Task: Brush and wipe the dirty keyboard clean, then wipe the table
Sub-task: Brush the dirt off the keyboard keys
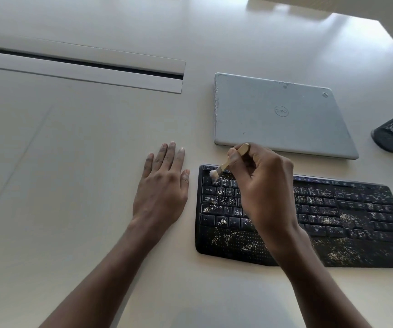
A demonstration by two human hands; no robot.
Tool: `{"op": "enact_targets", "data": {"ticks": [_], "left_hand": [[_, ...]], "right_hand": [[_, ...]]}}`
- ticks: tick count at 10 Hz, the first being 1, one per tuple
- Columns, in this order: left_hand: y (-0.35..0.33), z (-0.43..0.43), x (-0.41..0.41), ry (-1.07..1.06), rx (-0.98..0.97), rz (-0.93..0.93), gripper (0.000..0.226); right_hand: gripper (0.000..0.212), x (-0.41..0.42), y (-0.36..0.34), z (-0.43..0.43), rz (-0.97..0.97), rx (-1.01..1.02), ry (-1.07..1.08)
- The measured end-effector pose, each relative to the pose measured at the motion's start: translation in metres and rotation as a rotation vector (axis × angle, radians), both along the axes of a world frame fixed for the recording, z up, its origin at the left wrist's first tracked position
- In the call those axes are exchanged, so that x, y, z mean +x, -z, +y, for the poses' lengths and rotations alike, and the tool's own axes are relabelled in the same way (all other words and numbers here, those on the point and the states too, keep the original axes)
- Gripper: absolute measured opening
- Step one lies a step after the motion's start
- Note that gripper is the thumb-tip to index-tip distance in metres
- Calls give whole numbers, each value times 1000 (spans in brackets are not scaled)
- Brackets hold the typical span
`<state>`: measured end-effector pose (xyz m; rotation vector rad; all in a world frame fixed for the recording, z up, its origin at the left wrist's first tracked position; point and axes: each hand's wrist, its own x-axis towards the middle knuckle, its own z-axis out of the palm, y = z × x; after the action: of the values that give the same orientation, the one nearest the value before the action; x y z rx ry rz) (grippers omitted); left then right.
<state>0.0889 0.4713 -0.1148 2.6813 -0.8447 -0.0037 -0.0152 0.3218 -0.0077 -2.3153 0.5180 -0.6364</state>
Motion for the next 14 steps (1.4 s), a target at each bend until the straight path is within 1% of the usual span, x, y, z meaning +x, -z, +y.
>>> {"op": "enact_targets", "data": {"ticks": [1,2,3,4,6,7,8,9,10,11,12,14], "left_hand": [[0,0,0,-4,0,0,64],[0,0,0,-3,0,2,64],[0,0,0,-2,-12,7,64],[0,0,0,0,-13,6,64],[1,0,0,-3,-9,6,64],[1,0,0,-1,-9,-1,64],[2,0,0,-1,-10,-4,64],[2,0,0,-4,-18,-8,64],[2,0,0,-4,-20,-11,64],[3,0,1,-4,-24,-12,64],[5,1,1,-4,-22,-13,64],[6,-1,1,-5,-25,-22,64]], "right_hand": [[16,1,-7,-1,-46,77,-50],[10,5,-7,-1,-46,104,-107],[8,8,-3,-3,-19,110,-195],[10,5,-2,-7,19,101,-221],[10,2,-11,-8,-24,41,-182],[11,0,-8,-10,39,0,-202],[11,-3,-6,-14,49,13,-183],[12,-5,-6,-16,-13,2,-150],[12,-6,-4,-16,9,-7,-168],[11,-8,-5,-18,22,49,-172],[13,-8,-5,-20,3,15,-143],[14,-10,-5,-23,27,30,-153]]}}
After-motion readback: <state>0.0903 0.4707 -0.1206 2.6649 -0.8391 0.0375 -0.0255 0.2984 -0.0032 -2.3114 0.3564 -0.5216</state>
